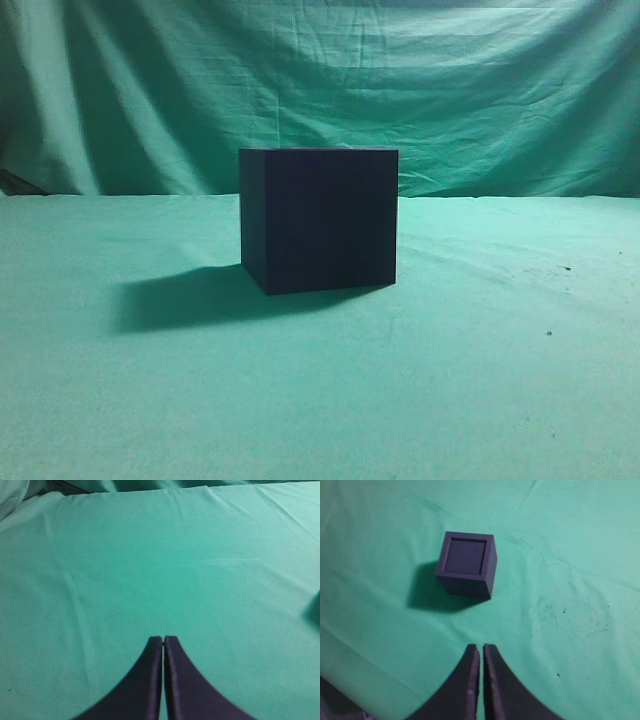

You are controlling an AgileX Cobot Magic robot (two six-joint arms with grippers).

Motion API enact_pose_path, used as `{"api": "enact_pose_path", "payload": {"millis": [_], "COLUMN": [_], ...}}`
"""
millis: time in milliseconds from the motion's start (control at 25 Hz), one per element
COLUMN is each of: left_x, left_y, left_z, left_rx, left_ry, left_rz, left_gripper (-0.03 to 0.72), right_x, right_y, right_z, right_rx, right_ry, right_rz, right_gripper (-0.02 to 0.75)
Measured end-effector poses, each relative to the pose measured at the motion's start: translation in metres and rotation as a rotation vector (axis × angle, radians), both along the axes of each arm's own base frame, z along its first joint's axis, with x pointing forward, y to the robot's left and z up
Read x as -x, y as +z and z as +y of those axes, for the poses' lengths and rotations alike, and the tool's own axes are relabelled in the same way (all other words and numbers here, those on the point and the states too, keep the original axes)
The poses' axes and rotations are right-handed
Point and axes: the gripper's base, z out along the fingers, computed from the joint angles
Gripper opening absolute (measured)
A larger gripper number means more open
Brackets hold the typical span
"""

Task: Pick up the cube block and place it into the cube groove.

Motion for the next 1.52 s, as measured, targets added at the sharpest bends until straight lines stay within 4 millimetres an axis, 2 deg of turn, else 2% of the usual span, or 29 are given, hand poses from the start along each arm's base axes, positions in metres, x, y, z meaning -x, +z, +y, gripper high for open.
{"api": "enact_pose_path", "payload": {"millis": [160, 400, 600, 640, 760, 960, 1080, 1200, 1360, 1520], "left_x": [0.0, 0.0, 0.0, 0.0, 0.0, 0.0, 0.0, 0.0, 0.0, 0.0], "left_y": [0.0, 0.0, 0.0, 0.0, 0.0, 0.0, 0.0, 0.0, 0.0, 0.0], "left_z": [0.0, 0.0, 0.0, 0.0, 0.0, 0.0, 0.0, 0.0, 0.0, 0.0], "left_rx": [0.0, 0.0, 0.0, 0.0, 0.0, 0.0, 0.0, 0.0, 0.0, 0.0], "left_ry": [0.0, 0.0, 0.0, 0.0, 0.0, 0.0, 0.0, 0.0, 0.0, 0.0], "left_rz": [0.0, 0.0, 0.0, 0.0, 0.0, 0.0, 0.0, 0.0, 0.0, 0.0], "left_gripper": [0.0, 0.0, 0.0, 0.0, 0.0, 0.0, 0.0, 0.0, 0.0, 0.0], "right_x": [0.026, 0.059, 0.066, 0.066, 0.066, 0.075, 0.078, 0.08, 0.079, 0.072], "right_y": [-0.011, -0.009, -0.008, -0.008, -0.009, -0.018, -0.037, -0.064, -0.108, -0.154], "right_z": [-0.021, -0.049, -0.06, -0.061, -0.062, -0.075, -0.083, -0.09, -0.094, -0.095], "right_rx": [-0.093, -0.165, -0.118, -0.104, -0.073, -0.134, -0.156, -0.142, -0.143, -0.151], "right_ry": [0.007, 0.015, 0.023, 0.033, 0.058, -0.005, -0.106, -0.211, -0.335, -0.447], "right_rz": [-0.076, -0.127, -0.184, -0.196, -0.222, -0.351, -0.459, -0.567, -0.67, -0.681], "right_gripper": [0.0, 0.0, 0.0, 0.047, 0.047, 0.047, 0.047, 0.047, 0.047, 0.047]}}
